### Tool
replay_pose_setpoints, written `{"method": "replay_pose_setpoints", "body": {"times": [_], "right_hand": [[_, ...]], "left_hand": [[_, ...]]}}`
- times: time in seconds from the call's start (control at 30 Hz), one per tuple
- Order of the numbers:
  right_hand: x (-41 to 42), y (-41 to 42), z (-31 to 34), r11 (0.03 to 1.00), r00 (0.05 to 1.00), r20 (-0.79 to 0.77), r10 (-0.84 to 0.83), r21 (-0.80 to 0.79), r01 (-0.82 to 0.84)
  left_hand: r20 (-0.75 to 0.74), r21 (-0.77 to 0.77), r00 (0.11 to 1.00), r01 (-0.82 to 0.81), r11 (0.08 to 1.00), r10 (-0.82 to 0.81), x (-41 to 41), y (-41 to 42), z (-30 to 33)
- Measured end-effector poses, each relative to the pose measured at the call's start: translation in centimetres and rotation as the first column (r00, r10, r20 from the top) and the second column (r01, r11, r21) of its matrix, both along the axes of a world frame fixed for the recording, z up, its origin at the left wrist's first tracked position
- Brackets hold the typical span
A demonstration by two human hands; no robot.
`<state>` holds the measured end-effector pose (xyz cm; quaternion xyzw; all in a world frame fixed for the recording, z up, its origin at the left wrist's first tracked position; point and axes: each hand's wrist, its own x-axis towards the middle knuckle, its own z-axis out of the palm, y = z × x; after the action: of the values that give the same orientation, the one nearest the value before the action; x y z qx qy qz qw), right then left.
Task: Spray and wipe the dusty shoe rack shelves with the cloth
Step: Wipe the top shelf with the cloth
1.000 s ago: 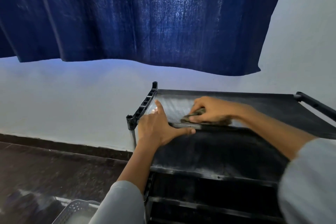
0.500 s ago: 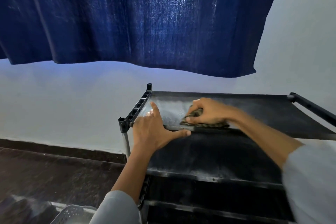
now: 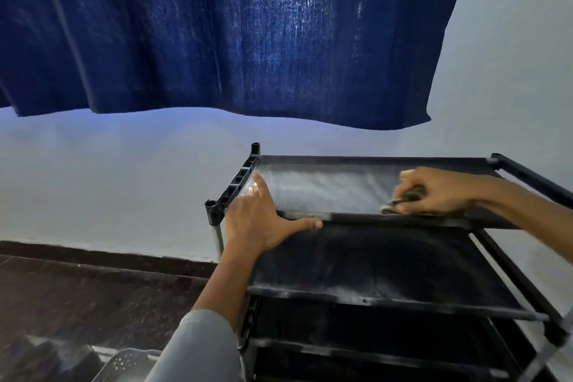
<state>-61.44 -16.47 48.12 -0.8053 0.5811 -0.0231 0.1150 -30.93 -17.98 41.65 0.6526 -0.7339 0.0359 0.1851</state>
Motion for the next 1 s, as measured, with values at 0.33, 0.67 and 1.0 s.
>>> {"method": "replay_pose_setpoints", "body": {"times": [0.33, 0.67, 1.0], "right_hand": [[6.5, -2.6, -1.9, 0.988, 0.989, 0.120, 0.088, -0.135, -0.072], [14.8, -4.6, -1.7, 0.983, 0.981, 0.123, 0.151, -0.124, -0.135], [1.0, -0.2, -0.9, 0.999, 0.996, 0.091, -0.024, -0.029, 0.027]], "left_hand": [[0.013, -0.064, 1.000, -0.010, 0.998, 0.010, 0.0, 0.2, -0.3], [0.009, -0.032, 1.000, 0.002, 0.999, -0.002, 0.2, -0.3, -0.3], [0.127, -0.078, 0.988, 0.103, 0.992, -0.093, 0.0, -0.1, -0.5]]}}
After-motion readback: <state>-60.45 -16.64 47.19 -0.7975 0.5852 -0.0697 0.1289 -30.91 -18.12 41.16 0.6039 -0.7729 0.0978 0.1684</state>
